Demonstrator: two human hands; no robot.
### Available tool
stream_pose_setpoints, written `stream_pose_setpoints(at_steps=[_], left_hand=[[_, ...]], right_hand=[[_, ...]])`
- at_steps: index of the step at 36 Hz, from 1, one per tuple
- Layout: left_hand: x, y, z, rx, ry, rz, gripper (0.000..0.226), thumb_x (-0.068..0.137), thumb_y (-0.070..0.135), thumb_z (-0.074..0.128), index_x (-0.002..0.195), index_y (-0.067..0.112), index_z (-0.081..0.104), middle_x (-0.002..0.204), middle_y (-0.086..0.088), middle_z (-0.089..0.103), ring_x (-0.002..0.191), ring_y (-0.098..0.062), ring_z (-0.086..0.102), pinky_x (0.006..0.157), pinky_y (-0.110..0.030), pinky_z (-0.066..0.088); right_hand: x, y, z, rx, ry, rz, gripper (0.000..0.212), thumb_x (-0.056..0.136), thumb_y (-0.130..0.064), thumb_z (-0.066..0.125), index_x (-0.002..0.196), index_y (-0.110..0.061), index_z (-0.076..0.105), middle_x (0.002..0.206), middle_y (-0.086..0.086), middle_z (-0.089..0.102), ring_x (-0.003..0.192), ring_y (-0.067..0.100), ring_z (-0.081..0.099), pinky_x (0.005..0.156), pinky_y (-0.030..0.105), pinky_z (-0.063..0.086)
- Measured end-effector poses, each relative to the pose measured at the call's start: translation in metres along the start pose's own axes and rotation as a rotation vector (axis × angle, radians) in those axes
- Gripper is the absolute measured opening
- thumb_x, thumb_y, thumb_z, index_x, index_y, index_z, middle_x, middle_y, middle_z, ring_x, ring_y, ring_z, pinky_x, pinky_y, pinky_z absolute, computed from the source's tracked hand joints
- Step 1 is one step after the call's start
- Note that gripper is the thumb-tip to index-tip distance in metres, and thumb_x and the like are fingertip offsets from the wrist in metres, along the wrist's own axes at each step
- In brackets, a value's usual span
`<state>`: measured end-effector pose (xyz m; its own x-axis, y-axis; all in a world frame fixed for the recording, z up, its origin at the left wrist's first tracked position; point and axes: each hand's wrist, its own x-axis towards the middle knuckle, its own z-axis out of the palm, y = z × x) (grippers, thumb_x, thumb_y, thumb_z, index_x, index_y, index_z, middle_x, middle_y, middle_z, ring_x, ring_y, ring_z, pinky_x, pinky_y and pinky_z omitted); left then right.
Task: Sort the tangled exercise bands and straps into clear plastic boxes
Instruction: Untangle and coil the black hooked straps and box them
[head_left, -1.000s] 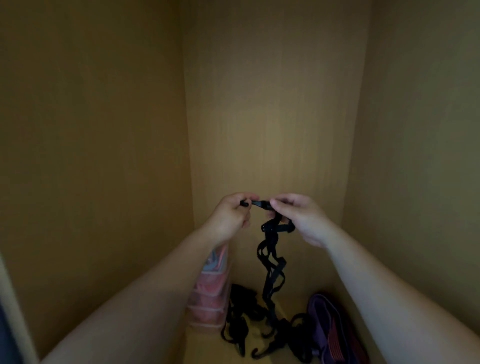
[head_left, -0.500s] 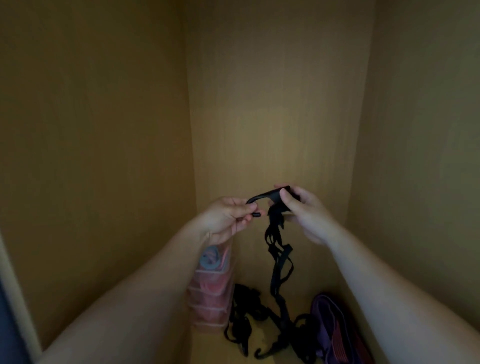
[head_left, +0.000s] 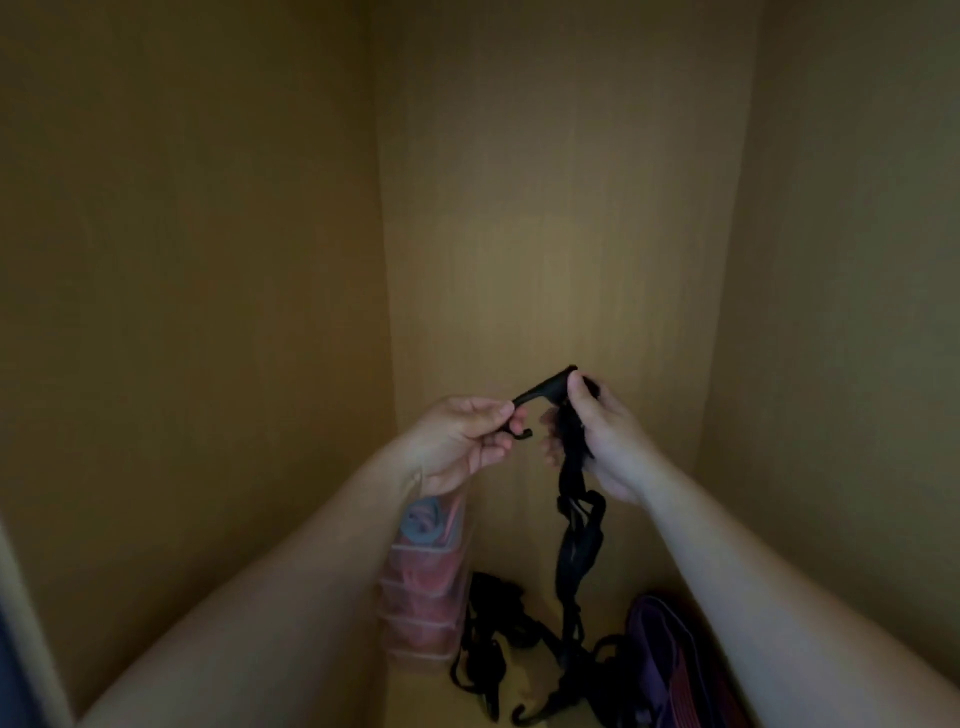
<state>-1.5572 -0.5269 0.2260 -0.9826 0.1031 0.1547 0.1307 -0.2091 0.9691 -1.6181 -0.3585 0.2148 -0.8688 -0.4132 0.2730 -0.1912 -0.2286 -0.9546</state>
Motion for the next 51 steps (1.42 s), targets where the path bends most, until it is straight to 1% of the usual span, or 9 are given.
stream_pose_setpoints(at_steps=[6, 12, 18, 23, 28, 33, 42, 47, 51], left_hand=[[0.008, -0.005, 0.008, 0.003, 0.068, 0.138, 0.012, 0.093, 0.004, 0.054, 0.091, 0.002, 0.066, 0.068, -0.002, 0.064, 0.057, -0.008, 0.06, 0.059, -0.018, 0.054], [0.019, -0.016, 0.007, 0.49, 0.221, 0.268, 0.018, 0.091, -0.004, 0.057, 0.106, -0.001, 0.067, 0.06, 0.005, 0.066, 0.051, -0.001, 0.059, 0.059, -0.015, 0.052], [0.035, -0.021, -0.006, 0.957, 0.238, 0.301, 0.024, 0.096, 0.008, 0.055, 0.117, 0.008, 0.066, 0.071, -0.002, 0.058, 0.062, -0.007, 0.055, 0.064, -0.023, 0.041], [0.034, -0.024, -0.009, 1.237, 0.198, 0.388, 0.02, 0.095, 0.011, 0.056, 0.103, 0.002, 0.072, 0.077, -0.011, 0.059, 0.072, -0.018, 0.051, 0.056, -0.017, 0.031], [0.044, -0.024, -0.016, 1.343, 0.147, 0.115, 0.027, 0.099, 0.013, 0.048, 0.114, -0.003, 0.064, 0.114, -0.018, 0.063, 0.105, -0.027, 0.058, 0.083, -0.028, 0.038], [0.022, -0.025, -0.02, 1.496, 0.056, 0.243, 0.03, 0.098, 0.009, 0.047, 0.123, 0.007, 0.064, 0.131, -0.009, 0.058, 0.123, -0.024, 0.051, 0.098, -0.023, 0.038], [0.012, -0.025, -0.031, 1.288, -0.16, 0.213, 0.021, 0.095, 0.006, 0.056, 0.11, 0.004, 0.071, 0.108, -0.008, 0.065, 0.094, -0.007, 0.053, 0.082, -0.012, 0.038], [-0.001, -0.026, -0.034, 0.979, -0.165, 0.178, 0.018, 0.093, 0.005, 0.06, 0.104, 0.007, 0.073, 0.093, 0.004, 0.065, 0.089, -0.005, 0.059, 0.089, -0.018, 0.046], [-0.011, -0.035, -0.033, 0.537, -0.107, 0.127, 0.02, 0.091, -0.002, 0.058, 0.094, 0.012, 0.073, 0.078, 0.006, 0.069, 0.07, -0.005, 0.06, 0.068, -0.018, 0.049]], right_hand=[[0.003, 0.014, 0.013, -0.488, 0.155, -0.144, 0.041, 0.103, -0.041, 0.03, 0.102, -0.014, 0.061, 0.076, 0.003, 0.064, 0.066, 0.016, 0.057, 0.063, 0.028, 0.042], [0.006, 0.009, 0.014, -0.683, -0.095, -0.067, 0.022, 0.096, -0.027, 0.052, 0.117, -0.024, 0.058, 0.106, -0.006, 0.065, 0.097, 0.012, 0.06, 0.08, 0.026, 0.047], [0.002, 0.002, 0.004, -0.767, -0.16, -0.054, 0.022, 0.078, -0.005, 0.067, 0.084, -0.024, 0.061, 0.07, -0.002, 0.054, 0.062, 0.012, 0.054, 0.057, 0.024, 0.042], [0.0, 0.003, -0.001, -1.05, -0.201, -0.072, 0.019, 0.084, -0.003, 0.059, 0.098, -0.012, 0.066, 0.084, 0.004, 0.064, 0.074, 0.017, 0.061, 0.063, 0.024, 0.046], [0.0, -0.011, -0.009, -1.39, -0.238, -0.194, 0.026, 0.093, -0.008, 0.054, 0.111, -0.017, 0.07, 0.106, -0.001, 0.067, 0.093, 0.021, 0.063, 0.078, 0.03, 0.049], [0.004, -0.019, -0.022, -1.36, -0.275, -0.261, 0.029, 0.098, -0.016, 0.054, 0.121, -0.028, 0.065, 0.116, -0.007, 0.066, 0.097, 0.012, 0.06, 0.085, 0.026, 0.049], [0.005, -0.01, -0.034, -1.177, -0.301, -0.377, 0.018, 0.088, -0.018, 0.067, 0.102, -0.025, 0.075, 0.09, 0.001, 0.063, 0.086, 0.018, 0.059, 0.083, 0.04, 0.05], [0.005, -0.01, -0.035, -1.051, -0.281, -0.371, 0.016, 0.085, -0.02, 0.07, 0.098, -0.029, 0.074, 0.09, 0.001, 0.065, 0.087, 0.016, 0.061, 0.086, 0.04, 0.05], [0.002, -0.014, -0.031, -0.848, -0.264, -0.333, 0.023, 0.085, -0.015, 0.07, 0.094, -0.036, 0.072, 0.092, -0.008, 0.069, 0.089, 0.006, 0.064, 0.092, 0.027, 0.05]])
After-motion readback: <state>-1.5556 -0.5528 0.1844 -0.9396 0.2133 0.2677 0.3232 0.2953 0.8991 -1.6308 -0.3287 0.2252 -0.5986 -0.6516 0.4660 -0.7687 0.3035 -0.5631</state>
